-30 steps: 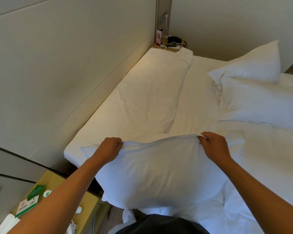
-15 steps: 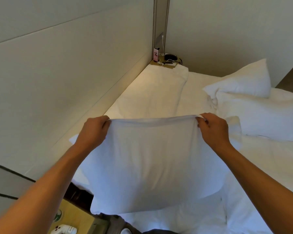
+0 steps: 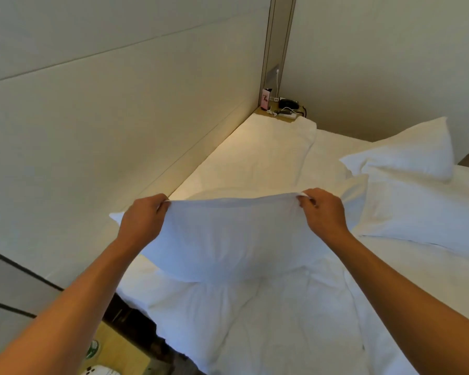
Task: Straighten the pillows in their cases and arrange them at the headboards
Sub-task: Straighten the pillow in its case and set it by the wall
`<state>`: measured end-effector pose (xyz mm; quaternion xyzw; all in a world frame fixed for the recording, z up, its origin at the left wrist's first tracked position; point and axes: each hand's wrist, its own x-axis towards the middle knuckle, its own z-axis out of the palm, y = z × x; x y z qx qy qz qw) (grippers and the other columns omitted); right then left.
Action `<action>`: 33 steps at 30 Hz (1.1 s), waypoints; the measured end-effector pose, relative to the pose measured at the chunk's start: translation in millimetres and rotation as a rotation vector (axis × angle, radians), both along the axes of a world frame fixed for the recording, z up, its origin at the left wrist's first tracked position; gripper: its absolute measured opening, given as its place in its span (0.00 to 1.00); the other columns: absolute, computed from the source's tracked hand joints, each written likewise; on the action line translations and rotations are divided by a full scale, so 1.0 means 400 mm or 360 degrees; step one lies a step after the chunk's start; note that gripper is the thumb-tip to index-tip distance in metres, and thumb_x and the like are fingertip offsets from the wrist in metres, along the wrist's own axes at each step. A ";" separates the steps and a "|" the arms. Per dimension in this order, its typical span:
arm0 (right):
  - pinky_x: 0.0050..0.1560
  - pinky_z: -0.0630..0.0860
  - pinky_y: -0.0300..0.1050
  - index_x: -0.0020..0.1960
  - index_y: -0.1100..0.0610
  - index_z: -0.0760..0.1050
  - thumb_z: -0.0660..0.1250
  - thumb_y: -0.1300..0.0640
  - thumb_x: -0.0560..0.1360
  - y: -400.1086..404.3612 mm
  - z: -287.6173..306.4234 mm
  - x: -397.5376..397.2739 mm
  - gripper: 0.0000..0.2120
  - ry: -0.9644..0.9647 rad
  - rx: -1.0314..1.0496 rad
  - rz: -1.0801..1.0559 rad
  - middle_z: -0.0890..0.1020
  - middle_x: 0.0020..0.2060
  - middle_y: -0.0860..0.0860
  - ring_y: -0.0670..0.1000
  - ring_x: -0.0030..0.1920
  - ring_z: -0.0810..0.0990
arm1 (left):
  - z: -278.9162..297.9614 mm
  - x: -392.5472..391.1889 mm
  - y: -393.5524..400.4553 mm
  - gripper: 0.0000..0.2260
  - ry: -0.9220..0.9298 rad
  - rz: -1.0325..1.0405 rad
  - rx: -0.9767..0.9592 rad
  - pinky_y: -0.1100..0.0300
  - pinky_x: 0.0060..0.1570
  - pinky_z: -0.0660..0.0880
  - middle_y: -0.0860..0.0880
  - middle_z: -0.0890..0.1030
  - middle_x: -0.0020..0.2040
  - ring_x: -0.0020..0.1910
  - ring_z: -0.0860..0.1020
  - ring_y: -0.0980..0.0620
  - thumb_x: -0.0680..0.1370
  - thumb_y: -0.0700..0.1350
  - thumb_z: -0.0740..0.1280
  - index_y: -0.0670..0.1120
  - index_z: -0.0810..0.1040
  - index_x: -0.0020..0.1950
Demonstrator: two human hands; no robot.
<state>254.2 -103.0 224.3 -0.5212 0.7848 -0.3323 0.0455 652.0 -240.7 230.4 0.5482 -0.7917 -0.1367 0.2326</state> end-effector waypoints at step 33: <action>0.47 0.70 0.44 0.57 0.57 0.82 0.64 0.49 0.84 -0.283 -0.342 -0.061 0.13 -0.0280 0.0297 -0.0134 0.81 0.48 0.51 0.52 0.46 0.77 | -0.237 -0.077 -0.233 0.11 -0.0217 -0.0015 0.0494 0.56 0.38 0.69 0.49 0.79 0.38 0.39 0.77 0.46 0.85 0.44 0.60 0.46 0.80 0.48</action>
